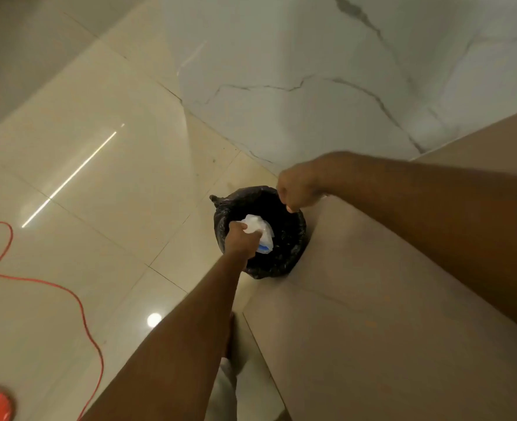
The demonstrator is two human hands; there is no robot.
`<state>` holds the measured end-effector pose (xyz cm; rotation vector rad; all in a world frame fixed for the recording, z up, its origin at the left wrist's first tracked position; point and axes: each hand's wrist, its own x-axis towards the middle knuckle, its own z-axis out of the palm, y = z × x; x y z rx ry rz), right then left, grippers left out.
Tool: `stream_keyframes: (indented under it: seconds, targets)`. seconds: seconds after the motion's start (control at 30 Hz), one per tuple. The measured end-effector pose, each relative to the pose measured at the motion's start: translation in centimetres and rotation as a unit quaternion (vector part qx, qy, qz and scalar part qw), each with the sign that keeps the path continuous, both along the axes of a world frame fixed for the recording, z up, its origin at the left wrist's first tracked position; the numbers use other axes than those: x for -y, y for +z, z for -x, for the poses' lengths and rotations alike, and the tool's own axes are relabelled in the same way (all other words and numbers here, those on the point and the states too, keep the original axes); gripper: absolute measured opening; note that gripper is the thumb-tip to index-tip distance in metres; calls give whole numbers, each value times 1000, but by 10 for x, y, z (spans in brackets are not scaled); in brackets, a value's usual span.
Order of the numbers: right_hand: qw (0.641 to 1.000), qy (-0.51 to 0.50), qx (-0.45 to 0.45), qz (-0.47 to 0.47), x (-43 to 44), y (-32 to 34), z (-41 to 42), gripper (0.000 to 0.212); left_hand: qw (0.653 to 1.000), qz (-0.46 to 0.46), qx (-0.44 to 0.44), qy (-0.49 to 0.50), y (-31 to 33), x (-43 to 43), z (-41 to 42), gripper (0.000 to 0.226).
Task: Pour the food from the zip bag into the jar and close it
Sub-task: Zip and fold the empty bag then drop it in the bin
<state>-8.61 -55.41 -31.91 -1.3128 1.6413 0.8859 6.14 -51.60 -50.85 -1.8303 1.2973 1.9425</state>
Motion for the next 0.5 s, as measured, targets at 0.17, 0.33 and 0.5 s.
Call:
stream_keyframes:
  seconds: [0.17, 0.33, 0.5]
  targets:
    - [992, 90, -23, -89, -23, -41, 6, 32, 997, -59, -49, -21, -26, -2, -6, 73]
    - [989, 115, -26, -83, -39, -16, 4, 30, 998, 33, -50, 11, 18, -6, -28, 40]
    - [999, -23, 10, 25, -63, 55, -3, 25, 991, 88, -100, -6, 124, -22, -55, 17]
